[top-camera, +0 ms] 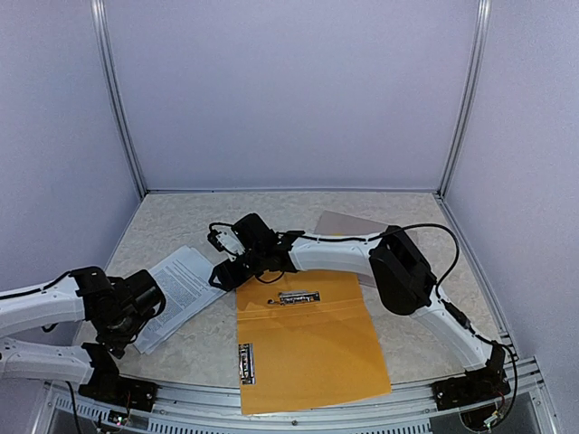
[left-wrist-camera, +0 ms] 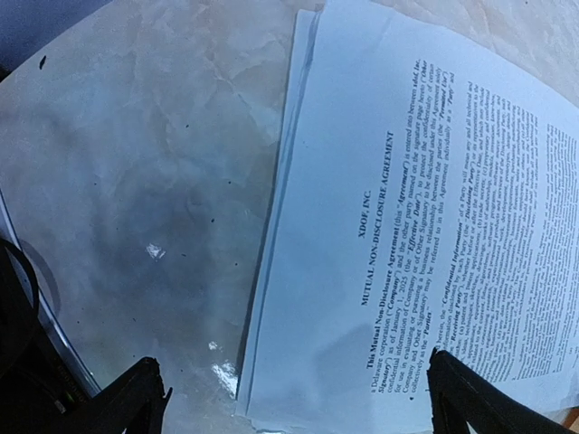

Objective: Put the files into the folder
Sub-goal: Adjust the file at the center of the board.

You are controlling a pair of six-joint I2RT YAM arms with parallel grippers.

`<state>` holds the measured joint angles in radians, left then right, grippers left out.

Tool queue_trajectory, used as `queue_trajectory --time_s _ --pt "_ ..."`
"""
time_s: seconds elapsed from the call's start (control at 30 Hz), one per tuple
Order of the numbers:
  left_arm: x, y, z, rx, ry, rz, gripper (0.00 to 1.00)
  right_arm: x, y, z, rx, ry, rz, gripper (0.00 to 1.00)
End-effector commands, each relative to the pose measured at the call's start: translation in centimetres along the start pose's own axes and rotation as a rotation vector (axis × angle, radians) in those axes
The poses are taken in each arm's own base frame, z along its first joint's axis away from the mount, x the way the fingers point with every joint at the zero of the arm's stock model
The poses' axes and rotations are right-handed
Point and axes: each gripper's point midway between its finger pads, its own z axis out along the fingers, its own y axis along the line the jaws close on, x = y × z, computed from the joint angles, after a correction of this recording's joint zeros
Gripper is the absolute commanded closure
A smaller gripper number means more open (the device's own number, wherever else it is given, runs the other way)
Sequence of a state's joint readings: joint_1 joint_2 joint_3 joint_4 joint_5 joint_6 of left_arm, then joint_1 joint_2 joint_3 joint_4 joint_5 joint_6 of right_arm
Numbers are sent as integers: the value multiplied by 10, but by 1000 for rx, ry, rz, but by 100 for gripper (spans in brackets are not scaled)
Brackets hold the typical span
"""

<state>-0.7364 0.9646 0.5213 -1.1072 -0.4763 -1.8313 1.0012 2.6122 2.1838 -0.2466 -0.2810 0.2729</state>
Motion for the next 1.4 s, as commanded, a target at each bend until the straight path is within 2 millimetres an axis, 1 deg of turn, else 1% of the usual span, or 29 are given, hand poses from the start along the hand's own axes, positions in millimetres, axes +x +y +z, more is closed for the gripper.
queue_trajectory --time_s 0.0,0.17,0.27,0.4,0.5,0.6,0.8,0.83,1.0,1.07,1.13,1.2,1.23,1.37 --pt "-4 5 11 16 7 -27 4 8 1 9 -39 21 4 34" --pt "2 -2 23 52 41 -43 8 12 -2 11 -35 36 11 35" --pt "8 -15 29 84 59 -29 9 15 -4 10 -24 48 11 38" --pt "14 -31 36 99 75 7 10 20 -13 7 -17 59 34 41" --pt "20 -41 45 103 94 27 10 20 -19 2 -16 57 51 45" --pt "27 -53 53 123 119 52 10 20 -29 -3 9 56 59 52" --pt "33 -84 59 164 129 142 11 19 -44 -14 50 42 77 69" --pt "35 -87 61 161 134 153 12 20 -48 -17 62 42 81 70" --pt "40 -98 69 154 142 183 12 14 -62 -27 110 16 88 79" --pt "39 -100 70 151 137 193 12 11 -63 -29 107 10 88 84" --pt "35 -101 70 149 123 198 12 8 -62 -29 100 3 85 90" --pt "30 -102 68 150 109 200 12 6 -59 -29 87 0 83 98" --pt "28 -102 67 153 102 202 12 4 -58 -29 79 -8 83 100" --pt "20 -104 64 160 81 213 12 -5 -53 -33 60 -31 87 100"
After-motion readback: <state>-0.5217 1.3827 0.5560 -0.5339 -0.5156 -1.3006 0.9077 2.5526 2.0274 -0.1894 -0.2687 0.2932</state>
